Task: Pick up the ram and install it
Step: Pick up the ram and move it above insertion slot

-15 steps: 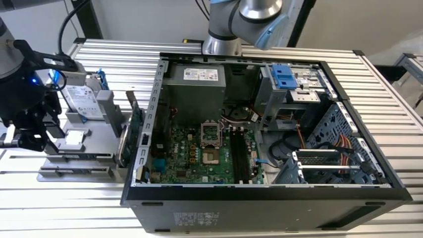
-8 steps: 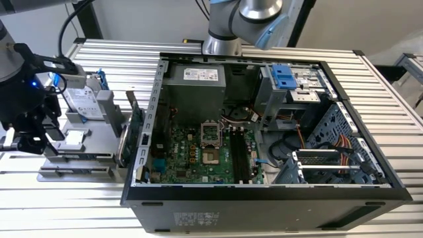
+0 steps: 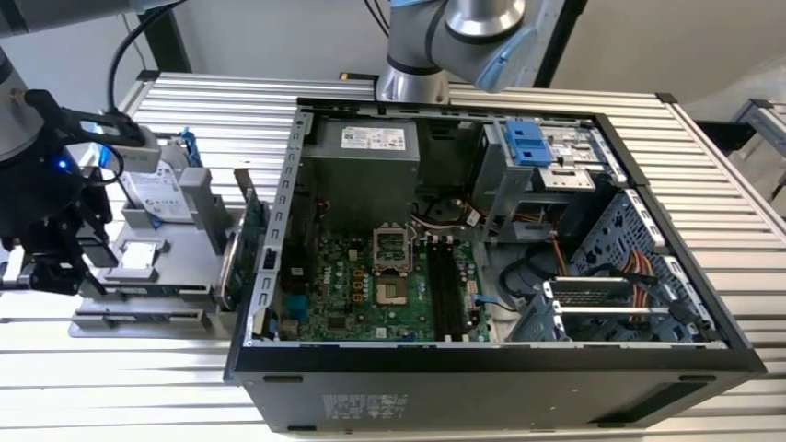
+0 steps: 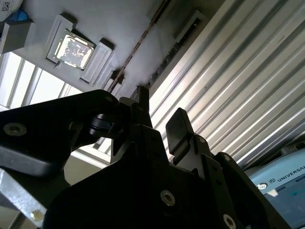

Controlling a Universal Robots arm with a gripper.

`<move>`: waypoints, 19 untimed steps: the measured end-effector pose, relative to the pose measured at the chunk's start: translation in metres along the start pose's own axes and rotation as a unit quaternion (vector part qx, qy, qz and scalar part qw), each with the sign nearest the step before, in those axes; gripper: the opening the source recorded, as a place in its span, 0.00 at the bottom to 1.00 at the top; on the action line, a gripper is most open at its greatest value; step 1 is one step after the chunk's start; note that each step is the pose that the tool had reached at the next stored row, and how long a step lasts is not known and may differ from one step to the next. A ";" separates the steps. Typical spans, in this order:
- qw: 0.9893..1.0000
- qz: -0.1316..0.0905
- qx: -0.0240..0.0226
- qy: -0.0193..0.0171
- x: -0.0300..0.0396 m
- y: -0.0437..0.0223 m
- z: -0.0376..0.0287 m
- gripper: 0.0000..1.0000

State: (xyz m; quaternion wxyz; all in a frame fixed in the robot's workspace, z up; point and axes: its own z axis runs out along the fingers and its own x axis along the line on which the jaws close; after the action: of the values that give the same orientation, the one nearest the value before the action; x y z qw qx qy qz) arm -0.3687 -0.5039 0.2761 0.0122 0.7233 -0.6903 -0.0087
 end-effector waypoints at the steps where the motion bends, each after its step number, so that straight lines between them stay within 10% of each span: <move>1: 1.000 0.000 0.000 0.000 0.0007 -0.0001 0.0003 1.00; 19: 1.000 0.001 -0.003 0.000 0.0022 -0.0010 0.0042 1.00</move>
State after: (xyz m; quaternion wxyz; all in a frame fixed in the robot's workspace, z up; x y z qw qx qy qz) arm -0.3677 -0.5061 0.2719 0.0143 0.7228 -0.6908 -0.0109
